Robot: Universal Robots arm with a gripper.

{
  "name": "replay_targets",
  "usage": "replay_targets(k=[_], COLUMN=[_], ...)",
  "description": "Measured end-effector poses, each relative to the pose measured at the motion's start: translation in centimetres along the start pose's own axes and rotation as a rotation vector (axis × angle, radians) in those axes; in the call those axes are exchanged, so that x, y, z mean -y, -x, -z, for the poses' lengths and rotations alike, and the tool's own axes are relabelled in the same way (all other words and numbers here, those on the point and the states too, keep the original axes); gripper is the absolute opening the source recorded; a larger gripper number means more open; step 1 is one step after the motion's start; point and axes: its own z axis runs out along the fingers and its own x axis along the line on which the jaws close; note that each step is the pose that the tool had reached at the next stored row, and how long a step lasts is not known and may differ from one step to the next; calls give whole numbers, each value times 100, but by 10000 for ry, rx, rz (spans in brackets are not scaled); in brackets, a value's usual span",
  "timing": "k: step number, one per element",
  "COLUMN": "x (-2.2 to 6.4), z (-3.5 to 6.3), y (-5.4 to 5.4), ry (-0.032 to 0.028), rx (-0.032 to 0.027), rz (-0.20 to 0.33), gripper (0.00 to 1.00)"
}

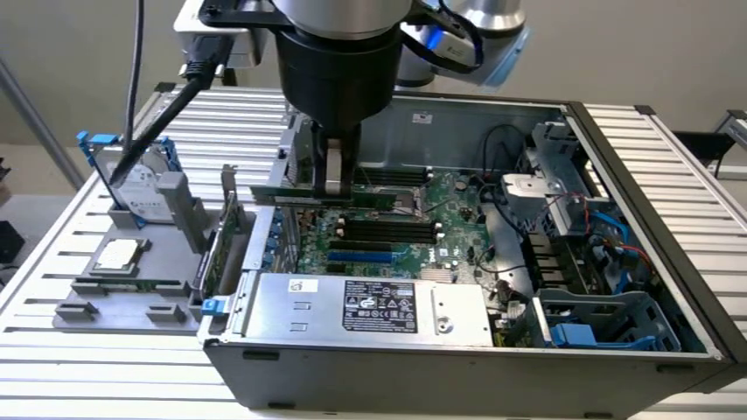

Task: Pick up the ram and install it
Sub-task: 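Pick up the ram and move it above insertion slot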

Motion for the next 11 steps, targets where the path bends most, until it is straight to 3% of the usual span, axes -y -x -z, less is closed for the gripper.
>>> replay_targets(k=[6,11], x=[264,383], z=[5,-20], y=[38,171], ry=[1,0], rx=[3,4], rz=[0,-1], gripper=[14,14])
